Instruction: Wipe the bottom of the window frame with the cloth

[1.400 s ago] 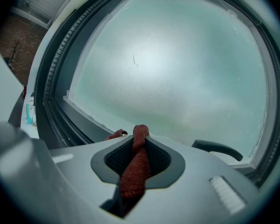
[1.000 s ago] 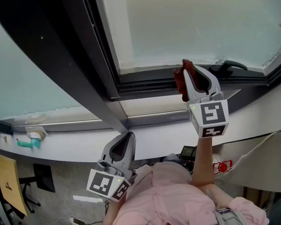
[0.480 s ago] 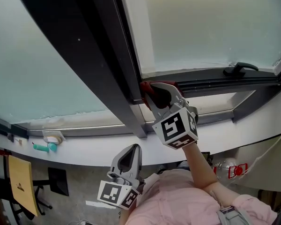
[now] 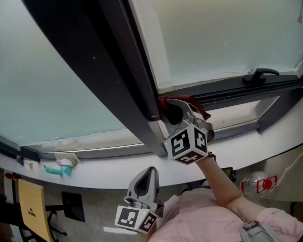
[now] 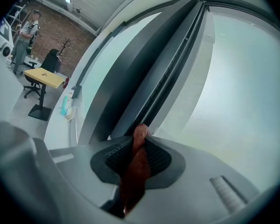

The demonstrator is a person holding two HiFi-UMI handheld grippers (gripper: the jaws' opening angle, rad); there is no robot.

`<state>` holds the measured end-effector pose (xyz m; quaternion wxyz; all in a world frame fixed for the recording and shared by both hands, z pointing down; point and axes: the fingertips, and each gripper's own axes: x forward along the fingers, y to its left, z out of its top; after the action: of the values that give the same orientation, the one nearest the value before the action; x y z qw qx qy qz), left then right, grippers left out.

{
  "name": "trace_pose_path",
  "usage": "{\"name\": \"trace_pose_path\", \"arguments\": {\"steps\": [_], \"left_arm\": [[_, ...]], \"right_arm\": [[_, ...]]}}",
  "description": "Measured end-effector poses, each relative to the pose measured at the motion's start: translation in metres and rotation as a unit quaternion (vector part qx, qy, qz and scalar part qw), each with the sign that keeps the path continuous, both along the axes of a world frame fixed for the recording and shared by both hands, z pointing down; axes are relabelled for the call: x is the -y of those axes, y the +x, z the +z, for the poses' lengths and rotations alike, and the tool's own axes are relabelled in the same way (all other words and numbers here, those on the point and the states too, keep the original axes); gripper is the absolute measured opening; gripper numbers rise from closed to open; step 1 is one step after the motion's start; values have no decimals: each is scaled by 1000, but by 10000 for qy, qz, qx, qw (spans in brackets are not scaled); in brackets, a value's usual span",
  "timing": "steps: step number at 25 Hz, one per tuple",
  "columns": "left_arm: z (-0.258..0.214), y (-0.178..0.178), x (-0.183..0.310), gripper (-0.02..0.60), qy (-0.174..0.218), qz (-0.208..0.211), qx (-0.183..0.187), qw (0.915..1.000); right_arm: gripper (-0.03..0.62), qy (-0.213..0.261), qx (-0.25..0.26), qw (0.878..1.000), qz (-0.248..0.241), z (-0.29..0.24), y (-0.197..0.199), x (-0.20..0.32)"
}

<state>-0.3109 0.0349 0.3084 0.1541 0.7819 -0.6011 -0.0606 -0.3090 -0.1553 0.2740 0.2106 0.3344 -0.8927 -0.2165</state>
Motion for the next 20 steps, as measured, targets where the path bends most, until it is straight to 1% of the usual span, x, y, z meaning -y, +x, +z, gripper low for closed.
{"name": "trace_pose_path", "arguments": {"steps": [7,20], "left_arm": [[-2,7,-2,-3,64,129,-27,9999],[-4,3,-10,-3,117,56,-46,9999]], "right_arm": [[70,-96,74,9999,-72,0,2,1],[71,-185,142,9997,107,1,15,6]]}}
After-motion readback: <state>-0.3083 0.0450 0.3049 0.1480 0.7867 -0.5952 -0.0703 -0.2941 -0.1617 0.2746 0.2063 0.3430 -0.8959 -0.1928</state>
